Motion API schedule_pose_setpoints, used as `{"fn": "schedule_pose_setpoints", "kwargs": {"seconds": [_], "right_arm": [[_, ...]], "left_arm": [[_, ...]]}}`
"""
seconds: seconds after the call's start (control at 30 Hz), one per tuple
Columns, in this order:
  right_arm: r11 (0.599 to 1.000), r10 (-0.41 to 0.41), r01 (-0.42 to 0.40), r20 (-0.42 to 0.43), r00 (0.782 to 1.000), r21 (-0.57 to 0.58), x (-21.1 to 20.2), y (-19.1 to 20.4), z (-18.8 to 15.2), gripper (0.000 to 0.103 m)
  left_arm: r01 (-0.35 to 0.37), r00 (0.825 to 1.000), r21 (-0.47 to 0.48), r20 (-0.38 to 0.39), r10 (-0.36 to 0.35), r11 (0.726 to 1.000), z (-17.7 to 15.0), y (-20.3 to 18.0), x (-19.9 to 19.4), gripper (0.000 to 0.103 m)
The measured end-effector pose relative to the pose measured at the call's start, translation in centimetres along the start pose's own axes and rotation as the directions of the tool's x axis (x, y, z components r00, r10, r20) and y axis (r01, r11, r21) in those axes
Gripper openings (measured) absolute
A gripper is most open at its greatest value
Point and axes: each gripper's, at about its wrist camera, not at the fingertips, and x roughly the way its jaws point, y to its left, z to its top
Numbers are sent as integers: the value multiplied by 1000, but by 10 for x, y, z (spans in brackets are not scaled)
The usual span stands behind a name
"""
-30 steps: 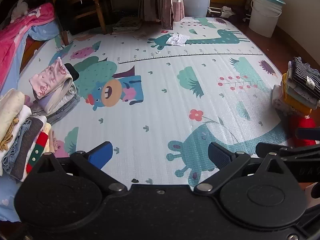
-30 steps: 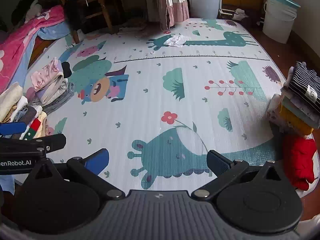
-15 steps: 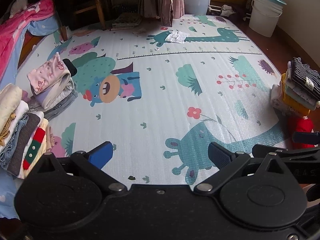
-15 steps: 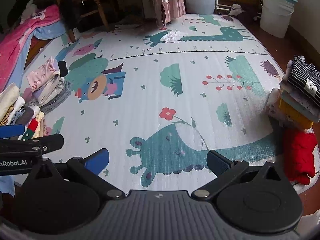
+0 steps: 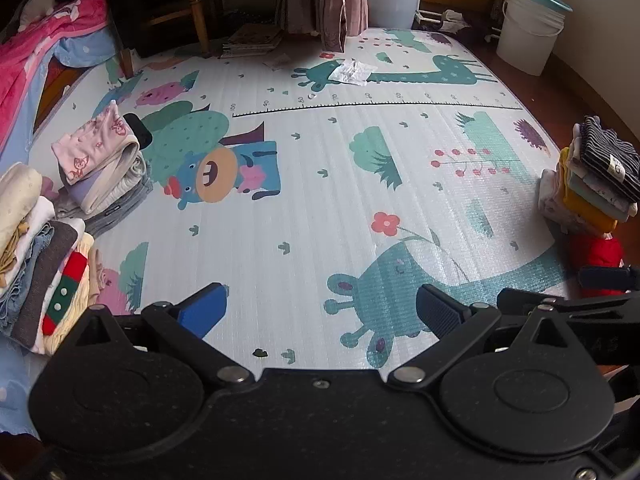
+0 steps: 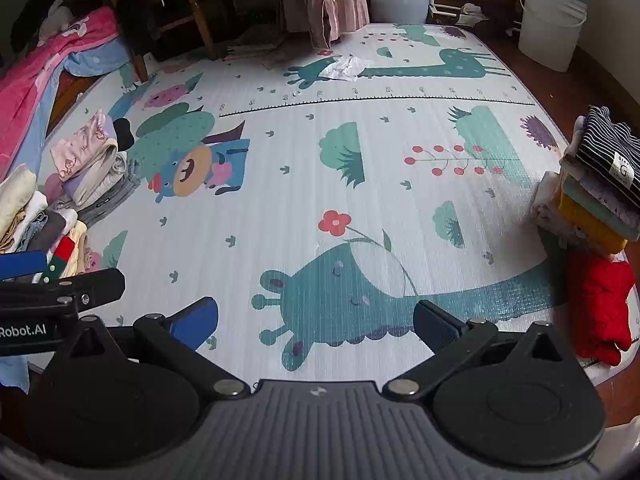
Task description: Fold clothes
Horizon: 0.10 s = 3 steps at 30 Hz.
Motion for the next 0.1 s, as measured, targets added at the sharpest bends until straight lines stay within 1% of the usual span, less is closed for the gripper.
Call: {"fn": "schedule_pose_setpoints", "kwargs": {"seconds": [0.1], "right_arm": [[1000, -4, 4, 4, 1000, 4, 0, 2, -2, 103]], "left_arm": [[-4, 1000, 4, -4, 4, 1000, -1, 0, 0, 102]]}}
